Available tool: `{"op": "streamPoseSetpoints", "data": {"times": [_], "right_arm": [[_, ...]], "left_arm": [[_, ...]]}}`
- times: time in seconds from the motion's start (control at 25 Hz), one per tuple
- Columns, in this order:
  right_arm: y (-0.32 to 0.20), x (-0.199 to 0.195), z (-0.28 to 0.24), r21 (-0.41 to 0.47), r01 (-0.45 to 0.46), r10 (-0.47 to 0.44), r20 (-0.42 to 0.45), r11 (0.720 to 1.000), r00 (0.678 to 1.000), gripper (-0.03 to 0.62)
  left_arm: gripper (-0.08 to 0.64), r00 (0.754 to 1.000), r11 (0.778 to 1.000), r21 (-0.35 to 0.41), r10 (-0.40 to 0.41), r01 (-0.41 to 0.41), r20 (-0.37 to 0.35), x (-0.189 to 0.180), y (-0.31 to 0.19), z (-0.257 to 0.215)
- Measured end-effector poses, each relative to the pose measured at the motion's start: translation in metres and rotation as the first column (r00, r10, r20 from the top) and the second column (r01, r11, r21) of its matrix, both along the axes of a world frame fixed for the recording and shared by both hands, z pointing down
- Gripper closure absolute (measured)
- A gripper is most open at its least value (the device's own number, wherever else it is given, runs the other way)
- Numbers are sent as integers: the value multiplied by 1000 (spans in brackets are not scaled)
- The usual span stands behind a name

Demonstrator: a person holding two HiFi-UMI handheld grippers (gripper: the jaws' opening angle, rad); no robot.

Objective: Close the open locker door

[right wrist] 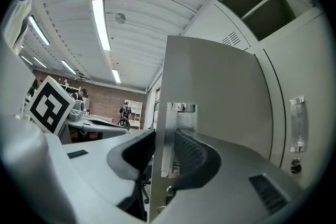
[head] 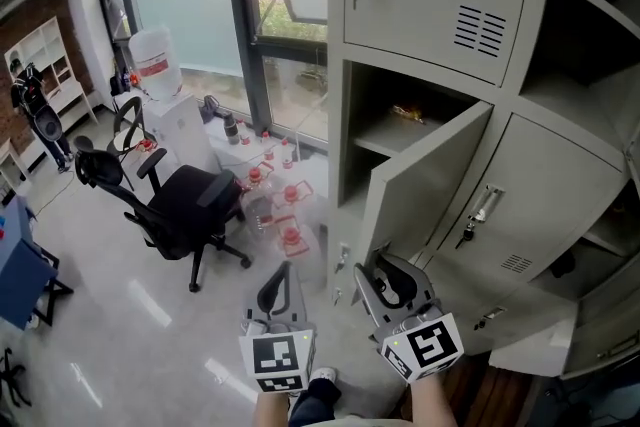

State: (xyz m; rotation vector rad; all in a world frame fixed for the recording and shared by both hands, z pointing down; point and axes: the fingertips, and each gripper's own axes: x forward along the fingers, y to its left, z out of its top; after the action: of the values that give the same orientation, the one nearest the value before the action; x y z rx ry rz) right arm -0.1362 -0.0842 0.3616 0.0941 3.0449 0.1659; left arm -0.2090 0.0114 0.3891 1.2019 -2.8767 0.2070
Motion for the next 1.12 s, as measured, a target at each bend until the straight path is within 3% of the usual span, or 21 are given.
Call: {"op": "streamPoseSetpoints", "data": {"times": [0.6,1.12], "right_arm": [[-7,-72,-2,-20,-12,12,8,1000,1000,467],[-27,-125,-3,17,-53,53,24,998,998,495]], "left_arm": [[557,1000,1000,7,-26,26,-10,-66,14,1],[557,999,999,16,52,-52,-3,-123,-18,-1]]}}
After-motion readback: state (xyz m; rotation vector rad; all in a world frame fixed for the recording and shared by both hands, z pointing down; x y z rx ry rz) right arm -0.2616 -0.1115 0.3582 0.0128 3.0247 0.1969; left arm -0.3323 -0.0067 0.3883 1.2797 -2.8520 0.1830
